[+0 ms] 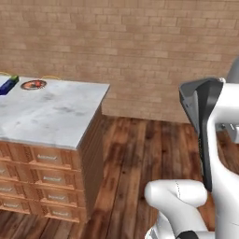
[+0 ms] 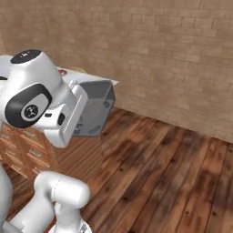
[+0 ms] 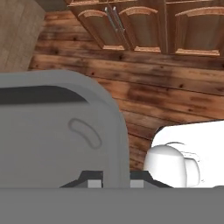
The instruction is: Retrieve the tupperware and aluminum foil from the cabinet and place them on the dining counter near the plate with fish and shrimp to prepare for storing leftovers.
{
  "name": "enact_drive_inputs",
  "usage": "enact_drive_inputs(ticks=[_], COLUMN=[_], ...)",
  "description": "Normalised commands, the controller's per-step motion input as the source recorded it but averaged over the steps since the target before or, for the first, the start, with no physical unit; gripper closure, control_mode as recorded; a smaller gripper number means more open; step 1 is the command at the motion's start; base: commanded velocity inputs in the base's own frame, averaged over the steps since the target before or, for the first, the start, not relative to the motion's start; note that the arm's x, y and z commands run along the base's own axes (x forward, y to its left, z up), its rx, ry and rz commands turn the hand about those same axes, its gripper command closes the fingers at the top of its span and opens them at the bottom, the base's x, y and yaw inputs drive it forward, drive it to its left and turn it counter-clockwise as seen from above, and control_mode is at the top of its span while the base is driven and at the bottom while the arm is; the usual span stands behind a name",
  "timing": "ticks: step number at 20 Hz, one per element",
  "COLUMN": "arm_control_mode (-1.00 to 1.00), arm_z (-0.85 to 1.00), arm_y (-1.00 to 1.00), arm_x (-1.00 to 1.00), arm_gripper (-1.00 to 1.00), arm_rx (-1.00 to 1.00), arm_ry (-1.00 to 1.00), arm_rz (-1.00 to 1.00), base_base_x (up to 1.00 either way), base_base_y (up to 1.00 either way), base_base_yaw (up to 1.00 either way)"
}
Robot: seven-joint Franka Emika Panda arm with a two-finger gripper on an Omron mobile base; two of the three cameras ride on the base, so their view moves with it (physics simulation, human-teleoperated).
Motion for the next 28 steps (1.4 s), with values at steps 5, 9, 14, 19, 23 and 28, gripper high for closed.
enact_drive_inputs(ticks=[5,9,14,19,23,28], arm_control_mode=[1.00,1.00,1.00,1.00,1.00,1.00], arm_z=[0.00,0.00,0.00,0.00,0.00,0.00], arm_y=[0.00,0.00,0.00,0.00,0.00,0.00], arm_x=[0.00,0.00,0.00,0.00,0.00,0.00], arm_gripper=[1.00,1.00,1.00,1.00,1.00,1.00], arm_rx=[0.00,0.00,0.00,0.00,0.00,0.00], arm_ry=[0.00,0.00,0.00,0.00,0.00,0.00], arm_rz=[0.00,0.00,0.00,0.00,0.00,0.00], base_base_x=[1.00,1.00,1.00,1.00,1.00,1.00], base_base_y=[-0.52,-0.22,-0.17,-0.04,0.00,-0.05], base_base_yaw=[-0.10,-0.14,-0.13,-0.06,0.06,0.35])
